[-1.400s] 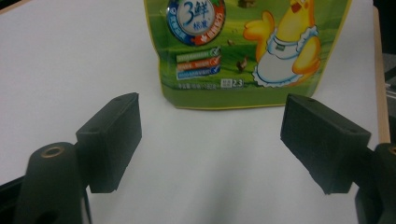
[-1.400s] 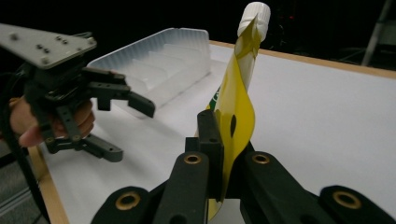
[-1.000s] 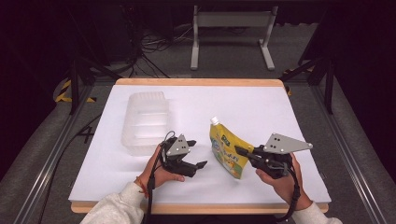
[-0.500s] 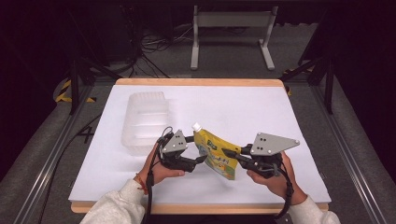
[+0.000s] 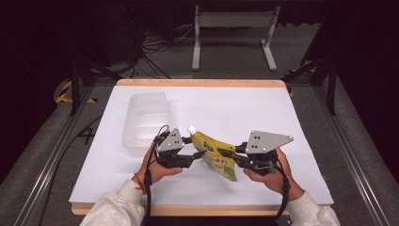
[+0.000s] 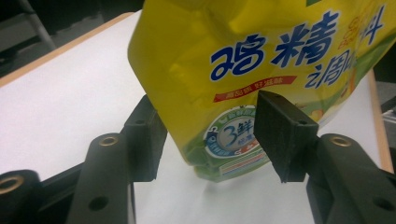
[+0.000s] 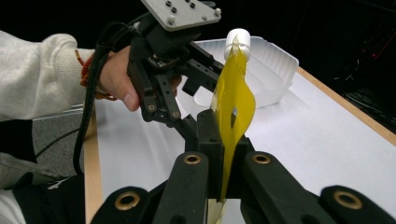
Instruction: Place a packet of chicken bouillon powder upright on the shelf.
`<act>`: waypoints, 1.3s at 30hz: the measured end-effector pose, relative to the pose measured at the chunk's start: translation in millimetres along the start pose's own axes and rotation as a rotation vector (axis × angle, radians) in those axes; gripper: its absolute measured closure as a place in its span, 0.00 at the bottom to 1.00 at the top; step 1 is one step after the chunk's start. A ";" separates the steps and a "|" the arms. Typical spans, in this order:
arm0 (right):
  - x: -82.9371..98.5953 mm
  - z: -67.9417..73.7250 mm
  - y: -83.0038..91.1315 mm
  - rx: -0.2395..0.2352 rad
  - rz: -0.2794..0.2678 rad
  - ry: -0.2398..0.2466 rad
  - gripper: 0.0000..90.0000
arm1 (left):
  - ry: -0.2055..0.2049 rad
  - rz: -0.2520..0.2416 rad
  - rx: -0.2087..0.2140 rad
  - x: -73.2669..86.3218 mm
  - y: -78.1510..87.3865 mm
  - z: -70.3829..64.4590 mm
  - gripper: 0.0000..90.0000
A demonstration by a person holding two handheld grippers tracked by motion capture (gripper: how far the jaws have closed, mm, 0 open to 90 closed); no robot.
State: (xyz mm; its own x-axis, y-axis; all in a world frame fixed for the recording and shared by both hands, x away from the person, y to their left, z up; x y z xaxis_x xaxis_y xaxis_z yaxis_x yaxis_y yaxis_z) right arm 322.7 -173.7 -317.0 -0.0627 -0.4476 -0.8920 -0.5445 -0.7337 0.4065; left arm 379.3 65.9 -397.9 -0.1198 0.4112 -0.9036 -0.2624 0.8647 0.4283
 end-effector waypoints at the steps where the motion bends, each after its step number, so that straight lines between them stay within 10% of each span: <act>1: 0.0 0.0 0.0 0.000 0.000 0.000 1.00 | 0.003 0.001 -0.007 0.2 0.6 0.7 0.52; 17: -3.1 -12.5 -4.4 0.085 -0.029 -0.053 1.00 | 0.025 -0.058 -0.057 -3.0 19.0 9.6 0.95; 39: -17.2 -28.6 -32.7 0.162 -0.131 -0.122 1.00 | 0.043 -0.128 -0.179 -16.5 55.3 28.6 1.00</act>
State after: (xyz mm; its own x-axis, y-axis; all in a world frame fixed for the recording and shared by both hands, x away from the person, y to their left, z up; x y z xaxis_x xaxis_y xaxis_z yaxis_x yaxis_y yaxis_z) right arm 365.5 -156.6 -309.3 -0.0779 -0.2821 -0.9562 -0.6812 -0.6853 0.2577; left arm 394.1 115.3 -359.1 -0.1145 0.2850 -0.9517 -0.4434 0.8426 0.3057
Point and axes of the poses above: each handheld gripper's, and its own axes: y roughly backward along the jaws, x roughly out of its underside, z roughly to its left, the point moved 2 cm from there along -y, roughly forward along the jaws, and after that the axes turned 7 degrees about x, right-handed, at the moved point
